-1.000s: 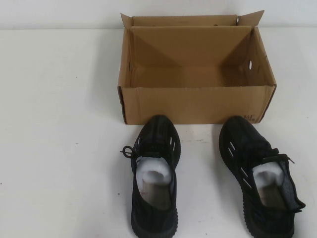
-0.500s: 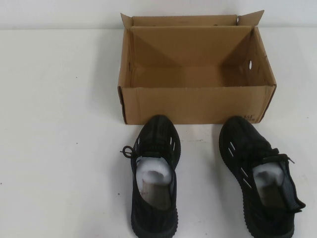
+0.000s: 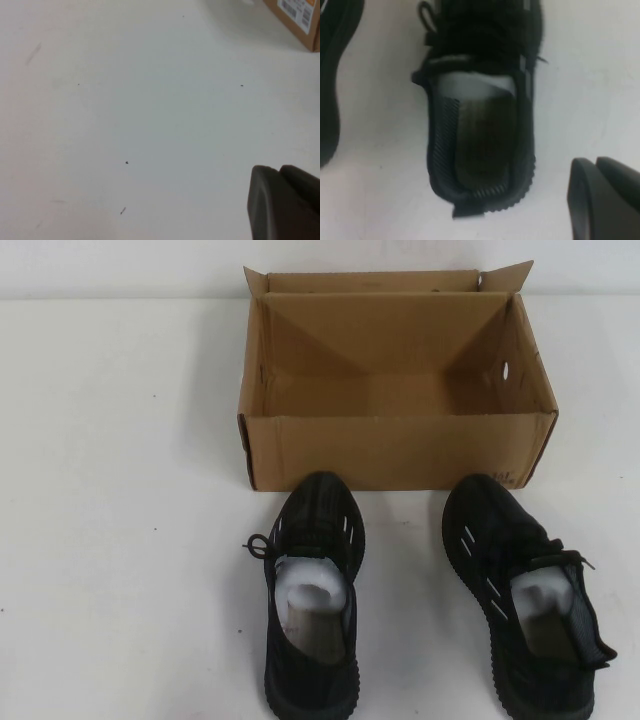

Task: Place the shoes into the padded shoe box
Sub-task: Pick up the shoe from the table

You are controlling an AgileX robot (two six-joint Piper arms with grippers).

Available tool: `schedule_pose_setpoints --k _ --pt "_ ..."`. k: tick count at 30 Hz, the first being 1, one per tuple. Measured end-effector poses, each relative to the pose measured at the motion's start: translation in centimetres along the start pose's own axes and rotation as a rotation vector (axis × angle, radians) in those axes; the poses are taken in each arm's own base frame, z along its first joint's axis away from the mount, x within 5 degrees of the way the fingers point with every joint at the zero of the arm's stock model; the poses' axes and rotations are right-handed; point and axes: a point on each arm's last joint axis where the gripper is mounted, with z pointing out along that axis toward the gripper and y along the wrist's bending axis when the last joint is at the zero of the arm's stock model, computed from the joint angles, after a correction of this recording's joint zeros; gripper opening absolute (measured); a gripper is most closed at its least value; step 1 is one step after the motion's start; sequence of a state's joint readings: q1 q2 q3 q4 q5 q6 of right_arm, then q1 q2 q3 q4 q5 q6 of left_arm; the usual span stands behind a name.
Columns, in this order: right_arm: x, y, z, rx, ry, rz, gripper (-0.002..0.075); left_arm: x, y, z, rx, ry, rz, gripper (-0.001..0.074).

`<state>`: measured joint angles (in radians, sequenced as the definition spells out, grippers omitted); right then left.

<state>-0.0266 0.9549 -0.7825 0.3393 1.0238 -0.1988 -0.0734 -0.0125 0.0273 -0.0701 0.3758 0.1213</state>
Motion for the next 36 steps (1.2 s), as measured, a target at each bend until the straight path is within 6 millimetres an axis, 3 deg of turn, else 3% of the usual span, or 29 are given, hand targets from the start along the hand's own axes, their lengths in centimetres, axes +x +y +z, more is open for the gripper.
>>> schedule_pose_setpoints --k 5,9,12,14,17,20,26,31,36 --pt "-4.8 2.7 1.8 -0.066 0.130 -0.280 -0.0008 0.0 0.0 0.0 0.000 0.000 0.000 0.0000" --pt "-6.6 6.5 2.8 -0.106 0.242 -0.602 0.0005 0.0 0.0 0.0 0.000 0.000 0.000 0.0000" --pt "-7.4 8.9 3.4 -0.083 0.267 -0.814 0.0077 0.0 0.0 0.0 0.000 0.000 0.000 0.0000" --pt "-7.4 9.9 3.9 -0.074 0.283 -0.921 0.0173 0.0 0.0 0.0 0.000 0.000 0.000 0.0000" --pt "-7.2 10.5 4.5 -0.043 0.311 -1.062 0.0347 0.0 0.0 0.0 0.000 0.000 0.000 0.0000" --pt "-7.1 10.6 5.0 0.001 0.341 -1.178 0.0434 0.0 0.0 0.0 0.000 0.000 0.000 0.0000" --pt "-7.1 10.8 5.9 0.028 0.381 -1.346 0.0445 0.0 0.0 0.0 0.000 0.000 0.000 0.0000" --pt "-7.2 10.8 7.3 0.034 0.430 -1.374 0.0445 0.0 0.0 0.0 0.000 0.000 0.000 0.0000" --pt "-7.2 10.8 7.5 0.033 0.434 -1.377 0.0435 0.0 0.0 0.0 -0.001 0.000 0.002 0.0000"
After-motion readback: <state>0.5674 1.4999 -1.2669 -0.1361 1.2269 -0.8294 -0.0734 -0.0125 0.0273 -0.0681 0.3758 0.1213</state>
